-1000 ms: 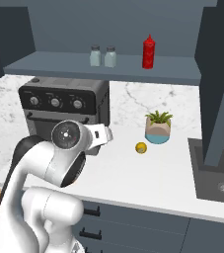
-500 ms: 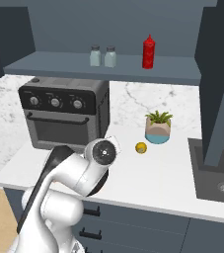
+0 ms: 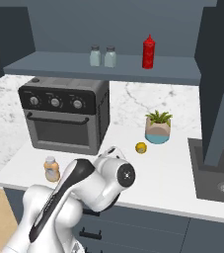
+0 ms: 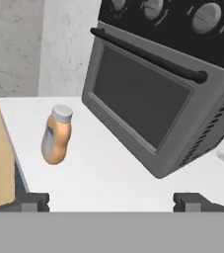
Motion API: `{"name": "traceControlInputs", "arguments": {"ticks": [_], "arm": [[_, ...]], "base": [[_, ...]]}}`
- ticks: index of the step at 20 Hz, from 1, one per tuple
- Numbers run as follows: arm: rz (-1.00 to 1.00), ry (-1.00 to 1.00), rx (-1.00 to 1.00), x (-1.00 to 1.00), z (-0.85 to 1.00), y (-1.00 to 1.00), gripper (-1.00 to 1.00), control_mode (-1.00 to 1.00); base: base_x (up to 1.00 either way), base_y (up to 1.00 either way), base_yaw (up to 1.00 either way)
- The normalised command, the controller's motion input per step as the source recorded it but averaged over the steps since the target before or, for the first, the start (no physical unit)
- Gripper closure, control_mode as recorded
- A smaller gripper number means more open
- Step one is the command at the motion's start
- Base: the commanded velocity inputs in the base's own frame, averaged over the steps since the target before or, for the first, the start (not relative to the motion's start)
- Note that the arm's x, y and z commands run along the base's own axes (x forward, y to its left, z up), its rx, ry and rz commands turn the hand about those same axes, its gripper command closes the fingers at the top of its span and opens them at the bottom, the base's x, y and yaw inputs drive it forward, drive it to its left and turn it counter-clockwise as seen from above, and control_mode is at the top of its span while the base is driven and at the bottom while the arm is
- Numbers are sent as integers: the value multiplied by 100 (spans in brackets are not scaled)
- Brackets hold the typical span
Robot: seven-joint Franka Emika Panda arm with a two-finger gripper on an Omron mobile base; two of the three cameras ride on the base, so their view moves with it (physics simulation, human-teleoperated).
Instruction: Put the shaker and condiment bottle from the counter next to their counterparts in the cabinet.
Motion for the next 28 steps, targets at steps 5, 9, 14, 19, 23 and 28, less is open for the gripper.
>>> {"name": "traceControlInputs", "arguments": {"ticks": [5, 9, 14, 19, 23, 28], "arm": [[11, -5, 0, 0, -10, 6, -100, -100], [18, 0, 0, 0, -28, 26, -100, -100], [24, -7, 0, 0, -2, 31, -100, -100], [23, -3, 0, 0, 0, 20, -100, -100], [9, 0, -7, 0, 0, 8, -100, -100], [2, 0, -7, 6, 0, 3, -100, -100]], "base": [[0, 0, 0], [0, 0, 0], [0, 0, 0], [0, 0, 0], [0, 0, 0], [0, 0, 0]]}}
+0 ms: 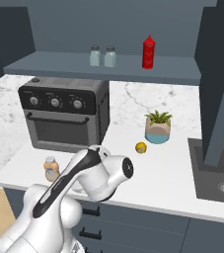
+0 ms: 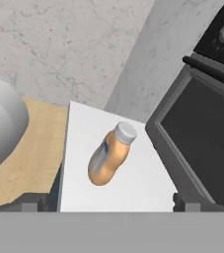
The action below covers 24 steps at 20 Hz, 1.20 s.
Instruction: Put the shaker and condiment bottle from the counter next to their counterparts in the cabinet.
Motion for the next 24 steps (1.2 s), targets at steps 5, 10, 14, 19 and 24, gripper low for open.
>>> {"name": "traceControlInputs", "arguments": {"ticks": [5, 10, 14, 19, 24], "arm": [[0, 0, -7, 3, -3, 5, -100, -100], [1, 0, -4, 0, -8, 12, -100, -100], [2, 0, 0, 0, 0, 11, -100, -100], [1, 0, 0, 0, -2, 12, -100, -100], [0, 0, -1, 0, -21, 24, -100, -100]], "base": [[0, 0, 0], [0, 0, 0], [0, 0, 0], [0, 0, 0], [0, 0, 0]]}}
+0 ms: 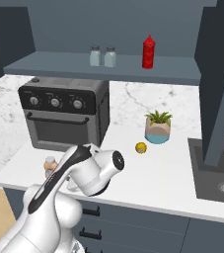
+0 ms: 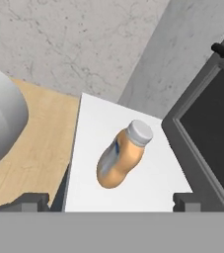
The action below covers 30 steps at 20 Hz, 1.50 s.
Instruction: Put the shaker and condiment bottle from the counter next to their counterparts in the cabinet.
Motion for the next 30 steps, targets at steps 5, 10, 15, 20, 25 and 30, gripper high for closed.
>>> {"name": "traceControlInputs", "arguments": {"ticks": [5, 10, 15, 20, 25, 30], "arm": [[0, 0, -4, 0, -32, 30, -100, -100], [0, 0, -1, 17, -27, 11, -100, -100], [0, 1, 0, 47, -10, 0, -100, -100], [0, 1, 0, 17, -3, 6, -100, -100], [0, 0, 0, -10, -2, 21, -100, -100], [0, 0, 0, -7, -3, 26, -100, -100]], "base": [[0, 0, 0], [0, 0, 0], [0, 0, 0], [0, 0, 0], [0, 0, 0], [0, 0, 0]]}}
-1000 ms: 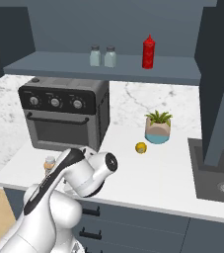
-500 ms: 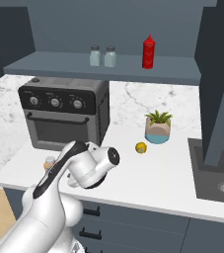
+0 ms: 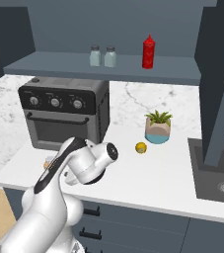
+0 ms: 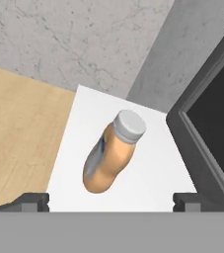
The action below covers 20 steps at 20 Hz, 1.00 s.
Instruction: Put the shaker and condiment bottle from the counter next to their counterparts in the cabinet.
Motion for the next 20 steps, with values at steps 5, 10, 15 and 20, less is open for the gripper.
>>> {"name": "traceControlInputs", "arguments": {"ticks": [5, 10, 15, 20], "arm": [[0, 2, 0, -20, -12, 28, -100, -100], [0, 3, 0, -27, -18, 16, -100, -100], [-1, 2, 0, -9, -16, 0, -100, -100], [-3, 0, 0, 10, -17, 0, -100, -100]], "base": [[0, 0, 0], [0, 0, 0], [0, 0, 0], [0, 0, 0]]}}
